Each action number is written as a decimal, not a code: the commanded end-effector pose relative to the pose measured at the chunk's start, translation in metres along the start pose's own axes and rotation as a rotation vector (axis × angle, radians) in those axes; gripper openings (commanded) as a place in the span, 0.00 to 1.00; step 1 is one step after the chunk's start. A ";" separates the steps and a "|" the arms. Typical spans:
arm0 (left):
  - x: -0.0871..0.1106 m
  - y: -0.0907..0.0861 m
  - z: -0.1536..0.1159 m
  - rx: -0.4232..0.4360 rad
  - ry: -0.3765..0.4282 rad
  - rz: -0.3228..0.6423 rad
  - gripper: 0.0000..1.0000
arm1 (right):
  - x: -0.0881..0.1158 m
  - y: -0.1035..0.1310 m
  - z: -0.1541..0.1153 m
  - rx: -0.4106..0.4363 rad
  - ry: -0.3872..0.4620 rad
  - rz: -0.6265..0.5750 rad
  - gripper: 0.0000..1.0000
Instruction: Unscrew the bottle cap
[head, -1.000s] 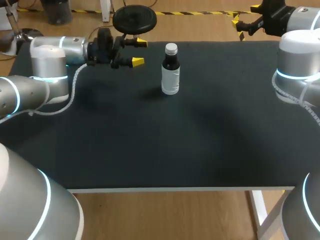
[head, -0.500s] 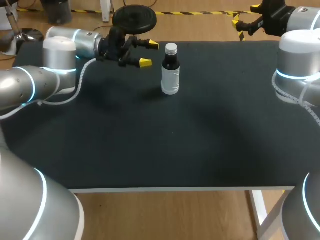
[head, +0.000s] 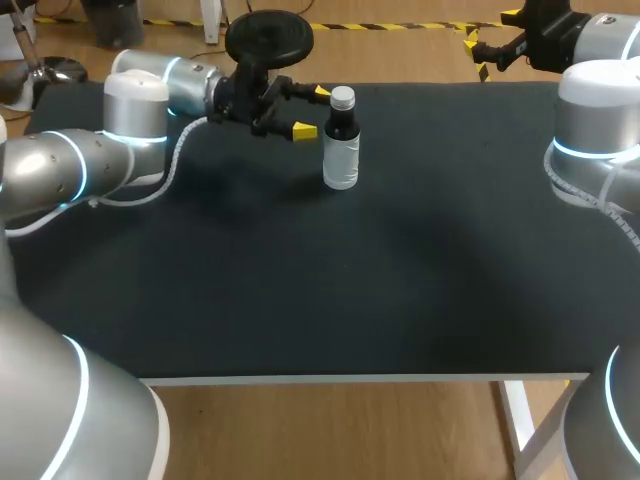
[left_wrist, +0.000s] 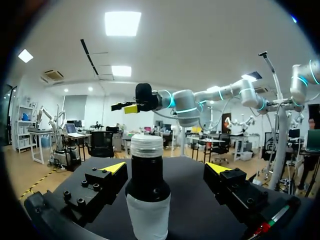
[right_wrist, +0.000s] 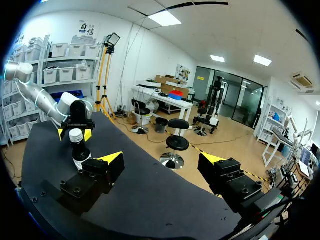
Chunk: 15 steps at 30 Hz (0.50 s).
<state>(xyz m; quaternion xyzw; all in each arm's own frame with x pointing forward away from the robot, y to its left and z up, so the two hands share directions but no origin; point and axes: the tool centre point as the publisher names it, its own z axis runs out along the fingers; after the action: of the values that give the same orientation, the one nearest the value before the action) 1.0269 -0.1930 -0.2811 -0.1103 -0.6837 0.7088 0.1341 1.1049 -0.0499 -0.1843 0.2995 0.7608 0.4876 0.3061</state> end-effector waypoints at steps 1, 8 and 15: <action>-0.007 0.001 0.002 -0.002 0.024 -0.001 1.00 | 0.000 0.000 0.000 -0.001 0.000 0.000 1.00; -0.011 0.002 0.008 -0.009 0.029 -0.001 1.00 | 0.000 0.000 0.000 -0.001 0.000 0.000 1.00; -0.017 0.003 0.015 -0.010 0.041 -0.001 1.00 | 0.000 0.000 0.000 -0.001 0.000 0.000 1.00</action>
<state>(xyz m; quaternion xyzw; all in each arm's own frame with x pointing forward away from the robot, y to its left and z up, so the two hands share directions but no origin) 1.0283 -0.2076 -0.2796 -0.1176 -0.6884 0.7022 0.1387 1.1049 -0.0499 -0.1843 0.2995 0.7608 0.4876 0.3061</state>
